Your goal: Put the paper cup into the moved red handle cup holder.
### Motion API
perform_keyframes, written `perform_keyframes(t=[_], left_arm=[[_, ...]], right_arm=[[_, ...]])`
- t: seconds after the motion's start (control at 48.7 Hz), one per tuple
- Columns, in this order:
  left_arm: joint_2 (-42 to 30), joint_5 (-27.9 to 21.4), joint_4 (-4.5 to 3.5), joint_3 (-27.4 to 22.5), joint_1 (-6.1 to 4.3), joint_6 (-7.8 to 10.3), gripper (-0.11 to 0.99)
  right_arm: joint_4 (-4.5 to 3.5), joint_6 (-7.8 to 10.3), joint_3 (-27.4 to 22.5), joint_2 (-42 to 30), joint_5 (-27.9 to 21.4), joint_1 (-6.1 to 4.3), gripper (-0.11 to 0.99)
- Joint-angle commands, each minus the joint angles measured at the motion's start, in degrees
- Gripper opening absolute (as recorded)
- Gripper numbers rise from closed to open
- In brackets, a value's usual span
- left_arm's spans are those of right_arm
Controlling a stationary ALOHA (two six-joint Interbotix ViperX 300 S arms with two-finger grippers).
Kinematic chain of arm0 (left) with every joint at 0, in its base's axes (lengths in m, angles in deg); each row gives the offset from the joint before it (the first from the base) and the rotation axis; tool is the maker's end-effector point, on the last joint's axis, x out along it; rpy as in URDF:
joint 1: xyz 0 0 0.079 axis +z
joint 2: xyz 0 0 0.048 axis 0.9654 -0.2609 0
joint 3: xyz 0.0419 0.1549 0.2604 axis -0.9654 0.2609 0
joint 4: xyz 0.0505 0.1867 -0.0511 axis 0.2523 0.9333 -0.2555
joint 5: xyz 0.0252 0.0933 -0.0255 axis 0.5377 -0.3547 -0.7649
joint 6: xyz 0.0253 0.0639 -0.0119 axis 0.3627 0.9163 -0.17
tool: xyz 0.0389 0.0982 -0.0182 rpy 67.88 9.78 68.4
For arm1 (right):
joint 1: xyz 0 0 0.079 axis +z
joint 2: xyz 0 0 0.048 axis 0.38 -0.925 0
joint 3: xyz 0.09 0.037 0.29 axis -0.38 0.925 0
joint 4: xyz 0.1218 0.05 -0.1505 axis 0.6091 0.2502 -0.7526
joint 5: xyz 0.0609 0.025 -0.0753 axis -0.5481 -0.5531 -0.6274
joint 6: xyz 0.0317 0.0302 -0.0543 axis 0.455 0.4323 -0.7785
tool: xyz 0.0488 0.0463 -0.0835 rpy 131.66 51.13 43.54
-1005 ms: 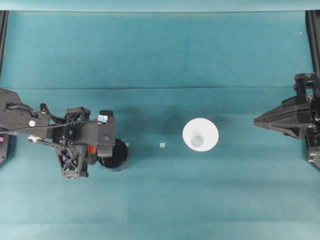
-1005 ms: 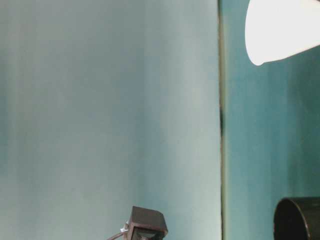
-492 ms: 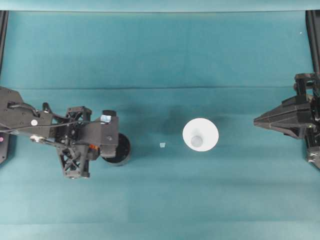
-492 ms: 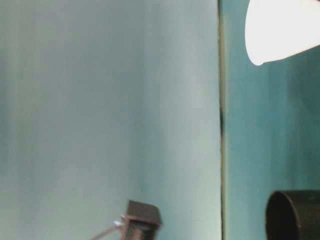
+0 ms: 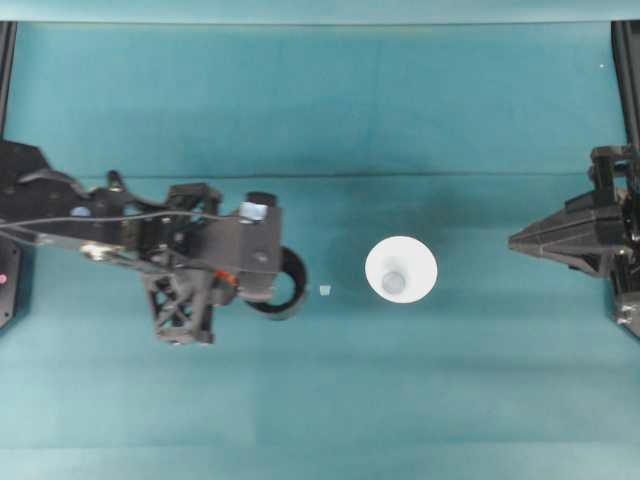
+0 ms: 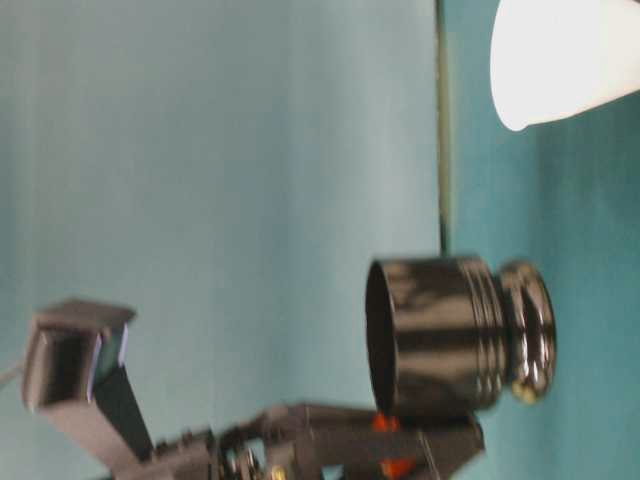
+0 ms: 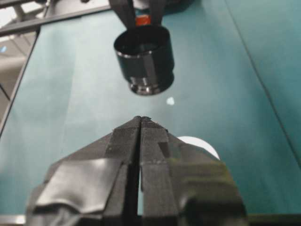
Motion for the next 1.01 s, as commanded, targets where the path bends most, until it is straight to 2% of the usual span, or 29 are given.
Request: perform_keyframes(t=[0.0, 0.226, 0.349, 0.595, 0.759, 0.985], left_arm=[[-1.49, 0.09, 0.18, -2.99, 1.14, 0.44, 0.29], [-5.98, 0.44, 0.18, -6.24, 3.25, 0.62, 0.29], [-8.17, 1.58, 0.18, -7.03, 3.96, 0.62, 0.29], [-12.22, 3.43, 0.18, -6.94, 3.69, 0.62, 0.29], [-14.41, 4.83, 0.18, -6.59, 2.99, 0.7, 0.29], [-16.08, 7.03, 0.18, -6.77, 2.9, 0.53, 0.29]], right_arm=[[0.09, 0.53, -0.44, 0.0, 0.62, -0.26, -0.1], [0.09, 0.53, -0.44, 0.88, 0.53, -0.26, -0.1], [0.09, 0.53, -0.44, 1.14, 0.44, -0.26, -0.1], [0.09, 0.53, -0.44, 1.14, 0.44, -0.26, -0.1], [0.09, 0.53, -0.44, 1.14, 0.26, -0.26, -0.1], [0.18, 0.53, -0.44, 1.05, 0.26, -0.26, -0.1]])
